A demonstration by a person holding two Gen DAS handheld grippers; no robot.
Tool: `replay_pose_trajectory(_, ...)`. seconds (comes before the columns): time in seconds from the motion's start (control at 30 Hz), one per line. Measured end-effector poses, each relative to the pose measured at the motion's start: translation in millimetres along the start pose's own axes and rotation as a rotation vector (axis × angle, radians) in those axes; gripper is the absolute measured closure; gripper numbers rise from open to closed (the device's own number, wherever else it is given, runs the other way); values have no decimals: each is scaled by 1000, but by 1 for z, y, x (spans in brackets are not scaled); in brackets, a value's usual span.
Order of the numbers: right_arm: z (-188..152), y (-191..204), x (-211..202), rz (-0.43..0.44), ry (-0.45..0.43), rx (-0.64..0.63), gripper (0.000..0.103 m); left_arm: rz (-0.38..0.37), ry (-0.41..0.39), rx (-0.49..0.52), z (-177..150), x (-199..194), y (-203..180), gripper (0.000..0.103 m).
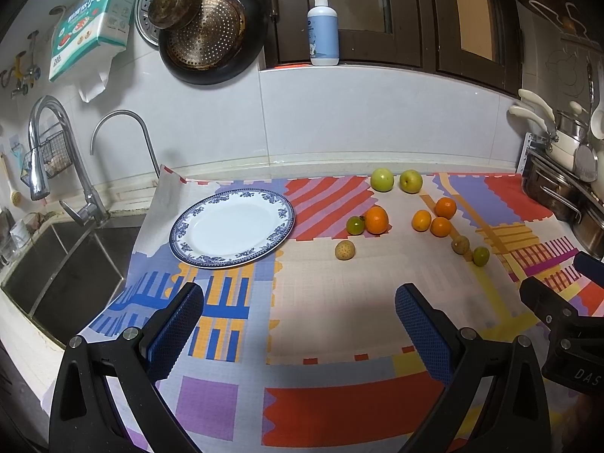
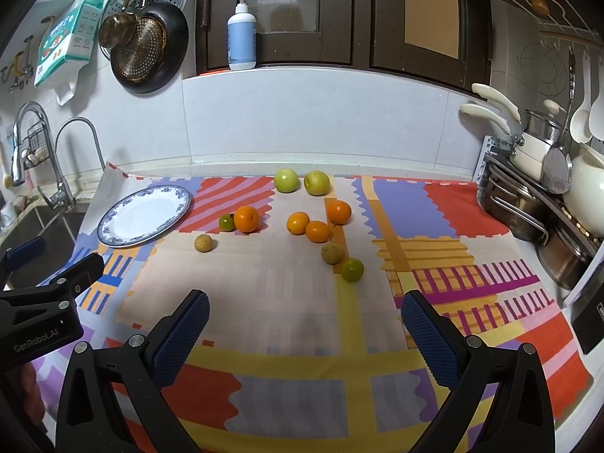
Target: Organize fruits
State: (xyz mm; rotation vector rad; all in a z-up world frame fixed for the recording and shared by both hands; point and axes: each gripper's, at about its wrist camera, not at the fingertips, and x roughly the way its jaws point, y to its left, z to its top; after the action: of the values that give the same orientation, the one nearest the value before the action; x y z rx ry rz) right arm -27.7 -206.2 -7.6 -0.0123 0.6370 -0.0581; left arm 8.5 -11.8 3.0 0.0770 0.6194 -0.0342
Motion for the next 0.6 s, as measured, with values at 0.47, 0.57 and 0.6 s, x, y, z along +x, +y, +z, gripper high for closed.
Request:
replay_pose_trajectory(0.47,0,0,1,1,2,0,1,-3,2,1,-1,2,0,0)
replay_pose_trajectory(0.57,-1,0,2,2,3,0,1,-3,2,1,-1,2,0,0)
replay_pose_trajectory(0.6,-1,0,2,2,3,1,1,-5,3,1,-1,2,0,0)
